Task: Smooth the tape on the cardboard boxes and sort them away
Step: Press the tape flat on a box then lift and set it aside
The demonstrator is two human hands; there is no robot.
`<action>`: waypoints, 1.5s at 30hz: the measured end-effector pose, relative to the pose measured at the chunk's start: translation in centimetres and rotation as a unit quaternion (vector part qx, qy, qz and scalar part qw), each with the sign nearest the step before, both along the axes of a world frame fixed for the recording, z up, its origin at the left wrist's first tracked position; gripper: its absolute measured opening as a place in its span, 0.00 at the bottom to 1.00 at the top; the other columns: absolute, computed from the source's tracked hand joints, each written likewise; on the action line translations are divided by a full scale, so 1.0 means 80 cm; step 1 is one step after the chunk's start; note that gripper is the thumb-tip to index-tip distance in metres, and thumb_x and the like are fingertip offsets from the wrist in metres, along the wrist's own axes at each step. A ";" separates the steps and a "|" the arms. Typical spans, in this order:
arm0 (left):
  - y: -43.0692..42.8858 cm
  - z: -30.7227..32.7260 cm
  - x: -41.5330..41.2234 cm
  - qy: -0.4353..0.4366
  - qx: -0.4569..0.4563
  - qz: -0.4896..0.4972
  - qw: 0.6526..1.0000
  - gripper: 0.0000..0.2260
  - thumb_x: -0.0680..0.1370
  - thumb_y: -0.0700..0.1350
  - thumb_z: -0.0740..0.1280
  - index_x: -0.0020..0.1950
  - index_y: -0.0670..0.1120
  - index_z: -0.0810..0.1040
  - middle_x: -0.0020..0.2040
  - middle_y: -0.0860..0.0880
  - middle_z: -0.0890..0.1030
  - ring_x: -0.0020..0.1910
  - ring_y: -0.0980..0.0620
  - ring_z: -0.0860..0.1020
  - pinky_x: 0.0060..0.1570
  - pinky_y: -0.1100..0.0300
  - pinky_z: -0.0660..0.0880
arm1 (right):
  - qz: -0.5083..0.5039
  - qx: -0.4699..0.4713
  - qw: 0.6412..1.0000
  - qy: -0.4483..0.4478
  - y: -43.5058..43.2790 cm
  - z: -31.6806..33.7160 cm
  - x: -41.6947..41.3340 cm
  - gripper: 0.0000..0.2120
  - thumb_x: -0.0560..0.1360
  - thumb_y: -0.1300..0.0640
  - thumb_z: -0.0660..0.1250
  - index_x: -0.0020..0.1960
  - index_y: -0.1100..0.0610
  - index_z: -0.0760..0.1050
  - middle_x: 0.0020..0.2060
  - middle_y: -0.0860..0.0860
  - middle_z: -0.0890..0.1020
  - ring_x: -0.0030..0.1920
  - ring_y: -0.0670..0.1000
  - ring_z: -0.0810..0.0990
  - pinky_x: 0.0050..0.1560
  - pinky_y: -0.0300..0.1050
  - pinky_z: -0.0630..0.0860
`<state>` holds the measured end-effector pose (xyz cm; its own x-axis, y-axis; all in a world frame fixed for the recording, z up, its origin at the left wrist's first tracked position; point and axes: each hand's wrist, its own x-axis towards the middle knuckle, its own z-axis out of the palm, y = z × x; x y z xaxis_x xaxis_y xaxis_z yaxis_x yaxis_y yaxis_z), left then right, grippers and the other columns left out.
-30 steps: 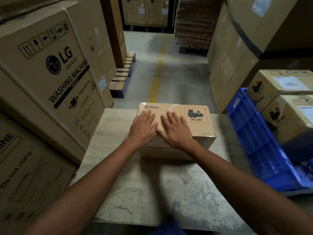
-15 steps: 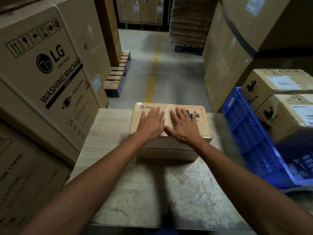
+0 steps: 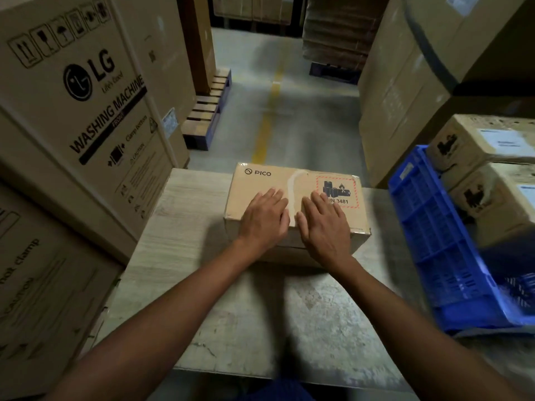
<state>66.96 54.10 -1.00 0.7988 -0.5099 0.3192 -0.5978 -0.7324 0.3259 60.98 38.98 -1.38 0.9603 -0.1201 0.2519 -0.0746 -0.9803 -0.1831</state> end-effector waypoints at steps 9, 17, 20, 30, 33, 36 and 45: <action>-0.006 0.008 -0.017 -0.072 -0.017 -0.011 0.997 0.06 0.75 0.41 0.66 0.47 0.42 0.83 0.49 0.44 0.84 0.57 0.40 0.80 0.60 0.45 0.75 | -0.011 0.032 0.999 -0.028 -0.019 0.013 -0.021 0.17 0.78 0.49 0.68 0.62 0.58 0.78 0.66 0.57 0.79 0.67 0.59 0.76 0.65 0.57 0.73; -0.036 0.000 -0.043 -0.090 -0.033 0.028 0.995 0.04 0.74 0.44 0.68 0.43 0.45 0.79 0.43 0.45 0.79 0.44 0.44 0.77 0.45 0.51 0.73 | -0.012 0.024 0.995 -0.099 -0.028 -0.010 -0.053 0.14 0.81 0.54 0.62 0.60 0.59 0.79 0.63 0.58 0.81 0.66 0.60 0.78 0.64 0.55 0.74; -0.056 0.016 -0.035 -0.060 0.022 0.020 0.998 0.08 0.75 0.48 0.69 0.49 0.45 0.79 0.48 0.43 0.78 0.48 0.43 0.76 0.46 0.48 0.74 | 0.001 0.031 0.995 -0.098 -0.040 0.005 -0.049 0.12 0.80 0.53 0.64 0.57 0.59 0.80 0.60 0.57 0.82 0.61 0.58 0.80 0.59 0.54 0.76; -0.096 0.030 -0.028 -0.002 0.091 -0.004 0.996 0.16 0.76 0.49 0.59 0.55 0.47 0.82 0.55 0.44 0.80 0.57 0.42 0.76 0.55 0.48 0.71 | -0.102 -0.003 0.994 0.049 -0.050 0.002 -0.055 0.30 0.81 0.41 0.46 0.75 0.57 0.68 0.76 0.56 0.68 0.76 0.57 0.65 0.71 0.64 0.64; -0.109 0.047 -0.007 0.006 0.145 -0.024 0.989 0.14 0.79 0.49 0.60 0.60 0.48 0.80 0.60 0.45 0.76 0.61 0.44 0.72 0.59 0.48 0.67 | -0.094 -0.040 0.993 0.061 -0.059 0.026 -0.044 0.23 0.80 0.41 0.55 0.66 0.55 0.72 0.68 0.55 0.74 0.67 0.56 0.71 0.64 0.65 0.68; -0.106 0.035 0.010 0.033 0.133 -0.020 0.990 0.18 0.81 0.51 0.59 0.68 0.47 0.75 0.72 0.43 0.71 0.70 0.43 0.69 0.68 0.46 0.66 | -0.079 -0.006 0.992 0.094 -0.067 0.047 -0.019 0.25 0.80 0.41 0.59 0.72 0.54 0.68 0.72 0.56 0.70 0.70 0.57 0.69 0.68 0.61 0.68; -0.098 0.049 0.029 0.027 0.123 -0.023 0.992 0.15 0.81 0.52 0.58 0.56 0.44 0.80 0.58 0.44 0.81 0.58 0.44 0.75 0.56 0.49 0.71 | -0.048 -0.018 0.985 0.166 -0.068 0.061 0.018 0.27 0.80 0.40 0.53 0.75 0.51 0.65 0.73 0.59 0.67 0.72 0.60 0.65 0.68 0.62 0.66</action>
